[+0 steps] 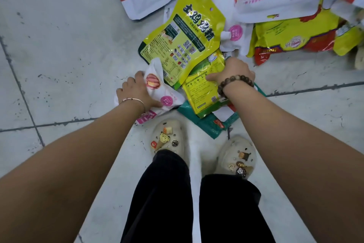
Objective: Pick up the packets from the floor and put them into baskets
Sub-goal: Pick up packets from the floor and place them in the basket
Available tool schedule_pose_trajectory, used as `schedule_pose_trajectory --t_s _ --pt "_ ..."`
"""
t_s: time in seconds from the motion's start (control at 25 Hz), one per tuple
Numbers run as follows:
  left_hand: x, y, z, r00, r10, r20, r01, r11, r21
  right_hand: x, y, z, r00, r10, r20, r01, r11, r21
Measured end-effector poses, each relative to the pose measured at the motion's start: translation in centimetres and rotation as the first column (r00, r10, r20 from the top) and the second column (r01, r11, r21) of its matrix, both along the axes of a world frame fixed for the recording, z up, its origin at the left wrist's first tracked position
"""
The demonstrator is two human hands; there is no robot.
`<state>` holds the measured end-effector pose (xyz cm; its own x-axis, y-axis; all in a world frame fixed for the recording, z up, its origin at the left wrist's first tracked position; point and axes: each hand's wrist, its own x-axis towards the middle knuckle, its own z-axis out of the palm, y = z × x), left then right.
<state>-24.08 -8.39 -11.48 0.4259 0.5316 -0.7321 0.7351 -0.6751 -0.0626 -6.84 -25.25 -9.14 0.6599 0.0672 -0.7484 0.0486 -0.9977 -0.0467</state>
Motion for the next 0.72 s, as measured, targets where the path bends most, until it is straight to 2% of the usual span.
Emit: schedule_pose_trajectory --t_s 0.12,0.2,0.28,0.36,0.44,0.6,0.72 --pt "0.1 0.5 -0.4 0.995 0.097 -0.006 -0.098 0.994 -0.056 0.2 0.0 0.1 0.984 -0.138 -0.11 0.145 0.988 0.057" --pt "0.2 0.8 -0.5 0.984 0.177 0.015 -0.175 0.98 -0.09 0.2 -0.8 0.5 0.97 -0.211 -0.121 0.222 0.971 0.088" --pt "0.3 0.8 -0.5 0.983 0.181 0.04 -0.178 0.982 -0.056 -0.1 -2.2 1.0 0.947 -0.301 -0.108 0.314 0.94 0.136" --pt "0.4 0.8 -0.3 0.981 0.171 0.089 -0.169 0.985 -0.039 -0.4 -3.9 1.5 0.95 -0.309 -0.054 0.313 0.93 0.19" --pt "0.3 0.9 0.1 0.964 0.231 0.135 -0.217 0.97 -0.108 -0.7 -5.2 1.9 0.952 -0.305 0.01 0.293 0.922 0.255" --pt "0.4 0.8 2.0 0.951 0.256 0.174 -0.24 0.965 -0.107 -1.2 -6.6 3.1 0.962 -0.269 0.051 0.237 0.912 0.336" --pt "0.9 -0.2 4.7 0.896 0.372 0.241 -0.357 0.928 -0.105 -1.8 -8.1 4.5 0.911 -0.412 -0.018 0.377 0.813 0.444"
